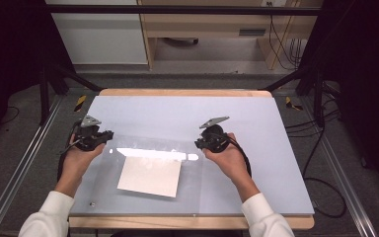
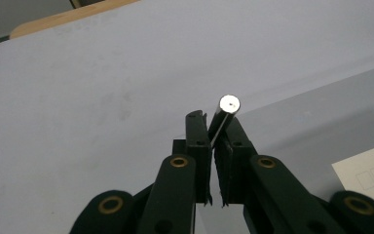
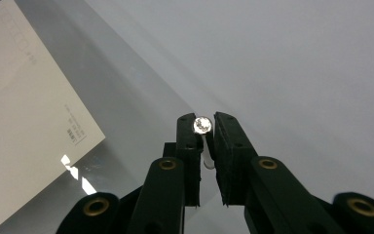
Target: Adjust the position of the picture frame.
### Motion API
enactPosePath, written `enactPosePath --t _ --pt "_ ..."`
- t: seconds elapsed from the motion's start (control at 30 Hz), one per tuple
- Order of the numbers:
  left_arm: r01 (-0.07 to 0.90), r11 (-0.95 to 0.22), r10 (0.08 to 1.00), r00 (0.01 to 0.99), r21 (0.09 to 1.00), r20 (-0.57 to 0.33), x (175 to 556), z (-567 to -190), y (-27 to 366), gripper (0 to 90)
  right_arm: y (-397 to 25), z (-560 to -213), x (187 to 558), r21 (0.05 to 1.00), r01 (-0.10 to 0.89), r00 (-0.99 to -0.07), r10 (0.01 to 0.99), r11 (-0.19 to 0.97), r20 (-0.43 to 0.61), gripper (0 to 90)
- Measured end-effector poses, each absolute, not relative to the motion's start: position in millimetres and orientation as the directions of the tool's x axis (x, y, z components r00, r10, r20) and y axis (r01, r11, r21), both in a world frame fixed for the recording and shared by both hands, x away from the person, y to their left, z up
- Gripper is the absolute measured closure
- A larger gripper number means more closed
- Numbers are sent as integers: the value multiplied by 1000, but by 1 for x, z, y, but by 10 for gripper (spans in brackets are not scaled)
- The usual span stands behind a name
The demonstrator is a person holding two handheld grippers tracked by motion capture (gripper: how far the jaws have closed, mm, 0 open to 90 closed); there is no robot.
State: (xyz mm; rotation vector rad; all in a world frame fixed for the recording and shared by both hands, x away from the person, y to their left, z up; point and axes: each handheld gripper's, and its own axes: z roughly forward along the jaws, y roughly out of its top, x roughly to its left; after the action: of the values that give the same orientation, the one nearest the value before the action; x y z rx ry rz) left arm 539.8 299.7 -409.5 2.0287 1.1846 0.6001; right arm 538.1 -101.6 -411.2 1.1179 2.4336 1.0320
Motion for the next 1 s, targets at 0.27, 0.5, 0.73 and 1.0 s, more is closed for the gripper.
enactPosePath --t 0.27,0.5,0.73,1.0 --pt "553 -342 866 499 760 26 543 -407 265 840 -141 -406 537 694 595 -626 775 406 83 807" --pt "544 -356 852 522 759 26 549 -405 229 840 -176 -405 542 685 623 -590 802 378 94 808" --pt "543 -364 841 541 756 16 553 -411 207 840 -195 -405 547 674 642 -559 824 364 88 808" --pt "543 -372 838 546 752 20 553 -412 200 838 -203 -408 550 672 650 -547 832 354 91 808"
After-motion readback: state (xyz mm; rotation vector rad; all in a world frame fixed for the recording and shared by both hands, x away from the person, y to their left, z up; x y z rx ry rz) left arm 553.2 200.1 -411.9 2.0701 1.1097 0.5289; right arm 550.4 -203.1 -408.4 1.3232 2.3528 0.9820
